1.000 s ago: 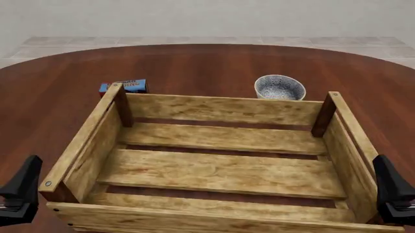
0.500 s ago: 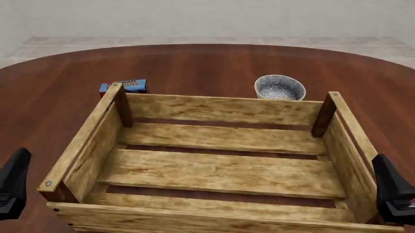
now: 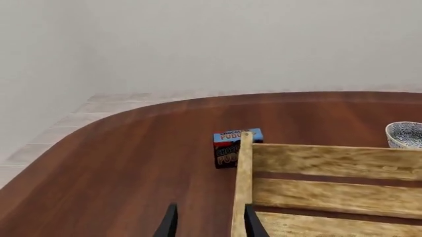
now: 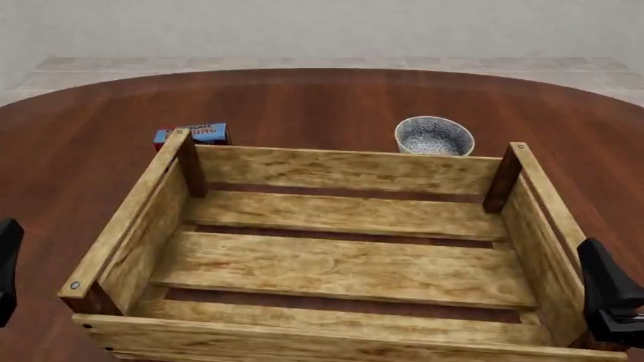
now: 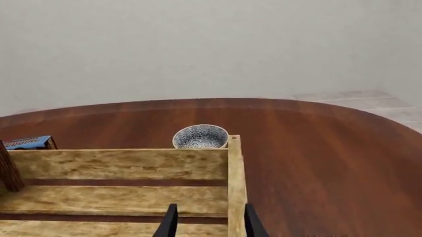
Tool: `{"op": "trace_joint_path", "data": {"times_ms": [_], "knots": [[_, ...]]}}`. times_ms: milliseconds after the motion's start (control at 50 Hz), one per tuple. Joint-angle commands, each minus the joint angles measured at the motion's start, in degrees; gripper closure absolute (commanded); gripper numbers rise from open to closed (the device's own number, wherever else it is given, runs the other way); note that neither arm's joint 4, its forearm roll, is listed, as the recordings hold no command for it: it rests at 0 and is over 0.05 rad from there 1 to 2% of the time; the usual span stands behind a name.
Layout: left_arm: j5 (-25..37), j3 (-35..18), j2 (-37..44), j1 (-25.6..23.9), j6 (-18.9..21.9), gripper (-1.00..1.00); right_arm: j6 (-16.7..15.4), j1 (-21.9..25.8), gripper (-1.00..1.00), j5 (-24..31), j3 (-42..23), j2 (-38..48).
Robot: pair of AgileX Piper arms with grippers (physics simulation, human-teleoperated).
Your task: Pick up the salad dressing and put it in the tray.
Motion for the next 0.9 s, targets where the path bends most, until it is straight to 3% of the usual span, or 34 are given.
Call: {"op": "trace_joint_path", "data": {"times_ms": [20,900], "knots": [[3.3,-1.9,1.1,2.6,0.0,-1.0,0.2,-0.1,-1.0,0.0,0.0,0.1],[14.4,-4.2,-2.6,16.8,1.9,-1.0,0.5,-1.2,-1.0,0.9,-0.2,-1.1]]}}
